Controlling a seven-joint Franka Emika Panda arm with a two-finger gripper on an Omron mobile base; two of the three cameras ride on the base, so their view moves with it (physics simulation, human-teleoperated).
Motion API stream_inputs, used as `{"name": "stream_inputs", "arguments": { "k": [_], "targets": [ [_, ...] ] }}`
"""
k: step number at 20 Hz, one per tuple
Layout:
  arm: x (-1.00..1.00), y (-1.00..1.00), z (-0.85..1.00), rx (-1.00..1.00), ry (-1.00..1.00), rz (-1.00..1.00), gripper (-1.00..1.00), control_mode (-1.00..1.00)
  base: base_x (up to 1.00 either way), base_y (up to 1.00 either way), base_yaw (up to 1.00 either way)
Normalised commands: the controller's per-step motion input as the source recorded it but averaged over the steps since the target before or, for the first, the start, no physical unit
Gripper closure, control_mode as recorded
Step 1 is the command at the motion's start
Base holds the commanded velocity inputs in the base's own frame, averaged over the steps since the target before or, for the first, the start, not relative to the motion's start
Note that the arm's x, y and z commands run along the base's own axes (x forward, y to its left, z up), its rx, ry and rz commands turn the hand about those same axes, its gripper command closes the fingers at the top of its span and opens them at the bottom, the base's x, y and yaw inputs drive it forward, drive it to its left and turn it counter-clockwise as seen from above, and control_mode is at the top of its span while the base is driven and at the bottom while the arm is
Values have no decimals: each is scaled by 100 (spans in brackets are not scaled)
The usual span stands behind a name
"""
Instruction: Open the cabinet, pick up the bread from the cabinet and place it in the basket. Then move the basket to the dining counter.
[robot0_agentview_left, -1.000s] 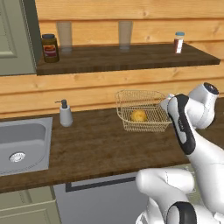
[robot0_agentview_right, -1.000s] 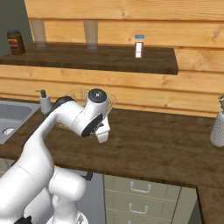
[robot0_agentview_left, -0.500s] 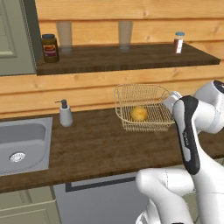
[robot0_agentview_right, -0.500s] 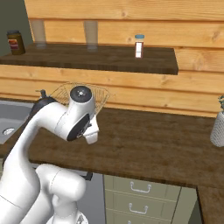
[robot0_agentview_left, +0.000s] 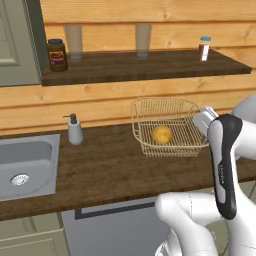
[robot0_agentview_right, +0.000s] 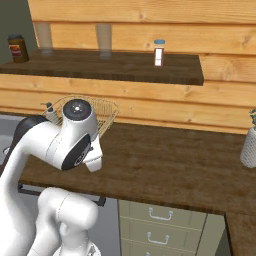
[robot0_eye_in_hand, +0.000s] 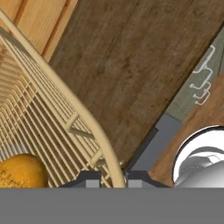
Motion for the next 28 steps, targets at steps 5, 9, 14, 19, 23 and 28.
{"name": "stream_inputs", "arguments": {
  "k": [5, 9, 14, 19, 23, 28],
  "targets": [
    [-8, -2, 0, 0, 0, 0, 100, -100, 0, 0, 0],
    [0, 0, 0, 0, 0, 0, 100, -100, 0, 0, 0],
    [-8, 0, 0, 0, 0, 0, 100, -100, 0, 0, 0],
    [-11, 0, 0, 0, -1, 0, 100, 100, -59, -2, -21],
    [0, 0, 0, 0, 0, 0, 100, 100, -67, -6, -58],
    [0, 0, 0, 0, 0, 0, 100, 100, -35, 0, -81]
  ]
}}
